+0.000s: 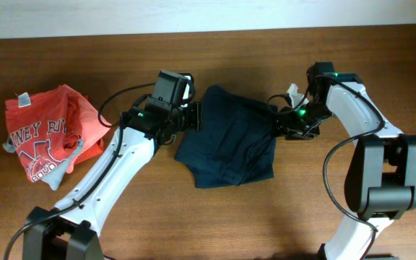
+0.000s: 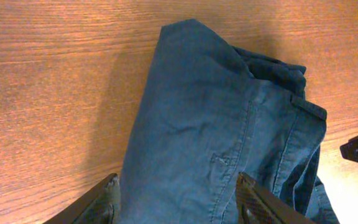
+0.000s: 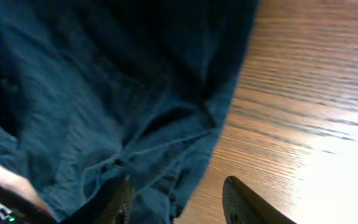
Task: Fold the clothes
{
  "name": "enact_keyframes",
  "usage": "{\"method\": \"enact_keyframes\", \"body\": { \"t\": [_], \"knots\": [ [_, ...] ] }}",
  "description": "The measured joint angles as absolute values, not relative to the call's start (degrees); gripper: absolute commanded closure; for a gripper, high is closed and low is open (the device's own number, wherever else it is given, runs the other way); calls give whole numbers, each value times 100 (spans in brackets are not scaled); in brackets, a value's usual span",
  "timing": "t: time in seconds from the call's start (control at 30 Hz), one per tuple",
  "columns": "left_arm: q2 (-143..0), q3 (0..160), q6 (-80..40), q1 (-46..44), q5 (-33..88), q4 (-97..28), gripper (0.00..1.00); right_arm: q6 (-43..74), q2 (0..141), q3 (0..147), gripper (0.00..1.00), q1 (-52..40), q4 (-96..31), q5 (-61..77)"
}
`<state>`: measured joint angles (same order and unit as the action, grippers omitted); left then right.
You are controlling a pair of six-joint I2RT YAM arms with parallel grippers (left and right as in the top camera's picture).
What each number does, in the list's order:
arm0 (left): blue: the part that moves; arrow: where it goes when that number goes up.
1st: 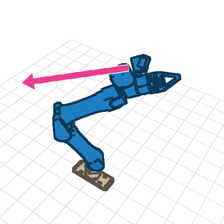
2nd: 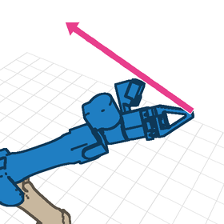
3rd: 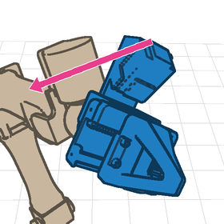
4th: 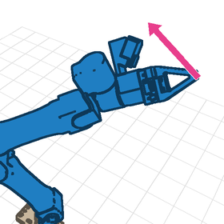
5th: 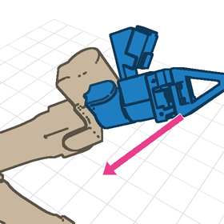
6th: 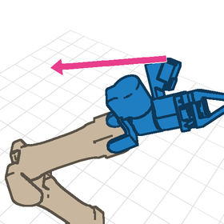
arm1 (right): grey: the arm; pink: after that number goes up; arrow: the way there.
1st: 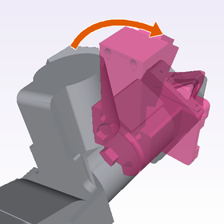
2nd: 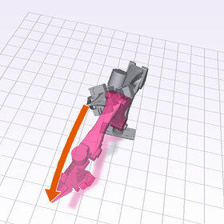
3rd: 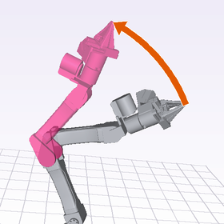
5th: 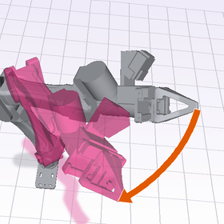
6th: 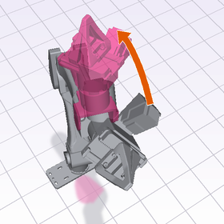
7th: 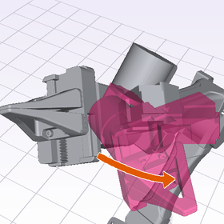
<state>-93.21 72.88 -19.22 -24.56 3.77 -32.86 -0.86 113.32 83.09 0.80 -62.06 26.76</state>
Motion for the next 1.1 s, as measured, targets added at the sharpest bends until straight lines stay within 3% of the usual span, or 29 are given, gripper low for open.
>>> {"method": "enact_keyframes", "body": {
  "t": [0.43,1.1],
  "knots": [
    [-9321,7288,-1922,-2456,377,-3310,41,209,11548,8309,38,-215,-5789,2908],
    [-9321,7288,-1922,-2456,377,-3326,41,1149,11622,7817,40,-530,-4899,2906]
  ]
}}
